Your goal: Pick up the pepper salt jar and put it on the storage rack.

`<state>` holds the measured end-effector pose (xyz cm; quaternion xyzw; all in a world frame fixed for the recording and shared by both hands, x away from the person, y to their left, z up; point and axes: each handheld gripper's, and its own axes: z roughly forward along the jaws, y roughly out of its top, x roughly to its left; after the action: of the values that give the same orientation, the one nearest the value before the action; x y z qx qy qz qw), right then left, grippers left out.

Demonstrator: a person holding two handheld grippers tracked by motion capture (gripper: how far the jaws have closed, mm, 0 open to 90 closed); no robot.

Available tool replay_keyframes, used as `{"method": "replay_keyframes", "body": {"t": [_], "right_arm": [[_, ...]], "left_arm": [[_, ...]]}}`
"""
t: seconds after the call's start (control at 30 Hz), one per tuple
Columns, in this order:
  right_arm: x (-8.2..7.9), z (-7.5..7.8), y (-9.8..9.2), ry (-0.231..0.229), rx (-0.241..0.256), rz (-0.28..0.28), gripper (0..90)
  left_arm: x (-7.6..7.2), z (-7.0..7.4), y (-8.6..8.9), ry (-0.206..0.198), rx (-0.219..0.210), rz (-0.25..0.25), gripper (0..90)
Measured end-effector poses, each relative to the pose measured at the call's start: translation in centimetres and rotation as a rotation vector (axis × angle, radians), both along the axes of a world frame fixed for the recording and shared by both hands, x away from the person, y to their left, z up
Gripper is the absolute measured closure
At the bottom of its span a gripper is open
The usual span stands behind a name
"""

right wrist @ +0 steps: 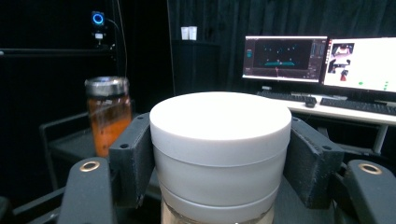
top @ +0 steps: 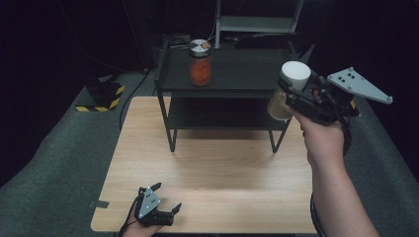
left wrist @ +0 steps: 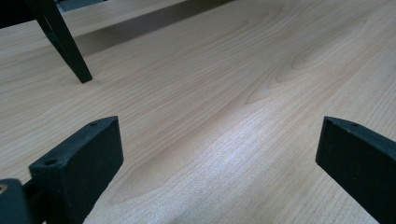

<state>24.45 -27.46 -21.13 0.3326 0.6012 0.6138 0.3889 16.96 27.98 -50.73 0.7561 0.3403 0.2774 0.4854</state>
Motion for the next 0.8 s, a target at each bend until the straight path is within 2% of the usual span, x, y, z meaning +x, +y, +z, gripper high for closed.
{"method": "replay_keyframes", "body": {"t": [0.27, 0.37, 0.53, 0.8], "right_arm": [[2.3, 1.6, 1.0, -0.006, 0.016, -0.006, 33.1], [3.2, 1.6, 1.3, -0.012, 0.035, -0.011, 33.1], [4.6, 1.8, 1.9, -0.016, 0.033, -0.021, 33.0], [7.0, 1.8, 2.6, 0.002, 0.043, -0.049, 32.9]], "left_arm": [[0.0, -0.1, 0.2, 0.001, -0.010, -0.005, 0.9], [0.0, -0.1, 0.2, 0.001, -0.012, -0.005, 0.9], [0.0, -0.2, 0.5, 0.004, -0.024, -0.007, 0.9], [0.0, -0.2, 0.6, 0.003, -0.032, -0.010, 0.9]]}}
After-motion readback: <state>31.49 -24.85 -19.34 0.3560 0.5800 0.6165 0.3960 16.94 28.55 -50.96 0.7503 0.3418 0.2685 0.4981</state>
